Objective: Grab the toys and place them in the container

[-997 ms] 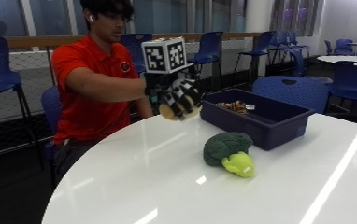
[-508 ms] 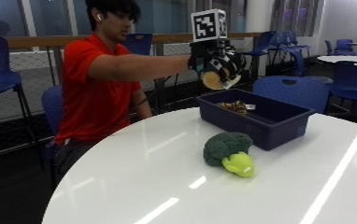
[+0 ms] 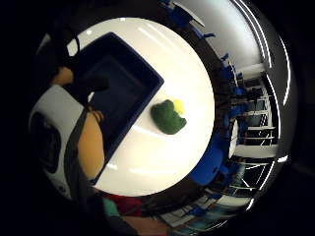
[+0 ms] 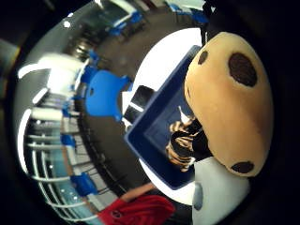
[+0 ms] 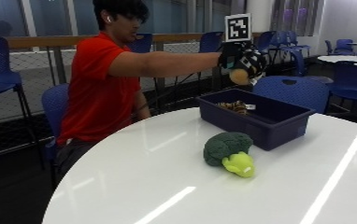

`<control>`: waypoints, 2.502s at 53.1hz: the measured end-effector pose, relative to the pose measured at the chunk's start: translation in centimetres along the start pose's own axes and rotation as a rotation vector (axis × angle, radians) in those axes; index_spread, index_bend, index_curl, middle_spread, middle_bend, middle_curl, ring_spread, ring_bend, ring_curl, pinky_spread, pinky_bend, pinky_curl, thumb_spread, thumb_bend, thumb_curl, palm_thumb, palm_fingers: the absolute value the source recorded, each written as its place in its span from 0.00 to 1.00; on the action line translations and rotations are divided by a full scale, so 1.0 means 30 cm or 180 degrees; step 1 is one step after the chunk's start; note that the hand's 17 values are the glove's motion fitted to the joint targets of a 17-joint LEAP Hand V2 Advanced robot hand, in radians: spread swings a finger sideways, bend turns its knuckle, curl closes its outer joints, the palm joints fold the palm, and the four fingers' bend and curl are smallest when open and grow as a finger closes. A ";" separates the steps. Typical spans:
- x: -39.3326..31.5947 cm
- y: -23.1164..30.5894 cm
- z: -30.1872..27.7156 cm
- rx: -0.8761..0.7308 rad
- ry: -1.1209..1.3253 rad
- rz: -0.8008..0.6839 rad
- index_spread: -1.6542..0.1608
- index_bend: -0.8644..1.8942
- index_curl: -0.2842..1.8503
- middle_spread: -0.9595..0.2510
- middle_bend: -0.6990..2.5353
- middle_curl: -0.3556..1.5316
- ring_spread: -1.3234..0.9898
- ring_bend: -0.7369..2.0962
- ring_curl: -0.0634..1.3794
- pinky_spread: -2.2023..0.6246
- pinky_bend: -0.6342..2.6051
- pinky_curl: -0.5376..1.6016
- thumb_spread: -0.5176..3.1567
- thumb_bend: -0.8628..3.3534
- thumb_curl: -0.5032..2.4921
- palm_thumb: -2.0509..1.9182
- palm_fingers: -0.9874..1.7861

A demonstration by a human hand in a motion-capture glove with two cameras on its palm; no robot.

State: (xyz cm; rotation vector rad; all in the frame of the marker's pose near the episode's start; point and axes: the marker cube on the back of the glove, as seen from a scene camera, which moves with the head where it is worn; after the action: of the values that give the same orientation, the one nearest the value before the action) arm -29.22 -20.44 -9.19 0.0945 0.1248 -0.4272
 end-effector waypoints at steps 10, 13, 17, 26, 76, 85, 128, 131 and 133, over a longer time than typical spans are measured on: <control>-0.010 -0.005 -0.012 -0.0043 0.0168 -0.0196 0.63 0.35 0.55 0.32 0.33 0.64 0.32 0.56 0.46 0.62 0.55 0.44 0.33 0.20 0.52 0.68 0.58; -0.004 -0.004 0.006 -0.0207 0.0194 -0.0091 0.63 0.34 0.53 0.35 0.31 0.62 0.33 0.55 0.45 0.65 0.54 0.44 0.36 0.19 0.51 0.66 0.49; 0.007 0.011 0.025 -0.0344 0.0086 -0.0210 0.65 0.37 0.53 0.43 0.28 0.60 0.41 0.49 0.45 0.71 0.53 0.45 0.40 0.18 0.47 0.61 0.34; 0.081 0.025 0.049 -0.0150 0.0019 0.0373 0.69 0.35 0.45 0.59 0.26 0.54 0.51 0.37 0.34 0.78 0.53 0.42 0.43 0.18 0.40 0.52 0.28; 0.751 0.246 0.314 -0.0364 -0.0138 0.1273 0.72 0.37 0.30 0.72 0.27 0.39 0.59 0.32 0.26 0.83 0.47 0.39 0.39 0.18 0.25 0.48 0.31; 0.824 0.236 0.386 -0.0494 -0.0226 0.1472 0.72 0.36 0.29 0.72 0.27 0.38 0.59 0.32 0.25 0.83 0.48 0.39 0.38 0.18 0.24 0.48 0.31; 0.874 0.192 0.641 -0.1045 -0.0063 0.1558 0.70 0.38 0.27 0.73 0.26 0.33 0.59 0.33 0.22 0.81 0.58 0.43 0.42 0.20 0.25 0.51 0.34; 0.867 0.193 0.645 -0.1064 0.0064 0.1529 0.69 0.41 0.28 0.72 0.26 0.33 0.59 0.34 0.22 0.80 0.57 0.43 0.43 0.20 0.25 0.51 0.37; 0.863 0.195 0.646 -0.1059 0.0096 0.1517 0.68 0.43 0.29 0.71 0.26 0.32 0.59 0.35 0.22 0.79 0.55 0.42 0.44 0.20 0.25 0.52 0.40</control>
State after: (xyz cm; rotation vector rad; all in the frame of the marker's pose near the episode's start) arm -1.44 -27.95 6.71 -0.1952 0.1956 0.0741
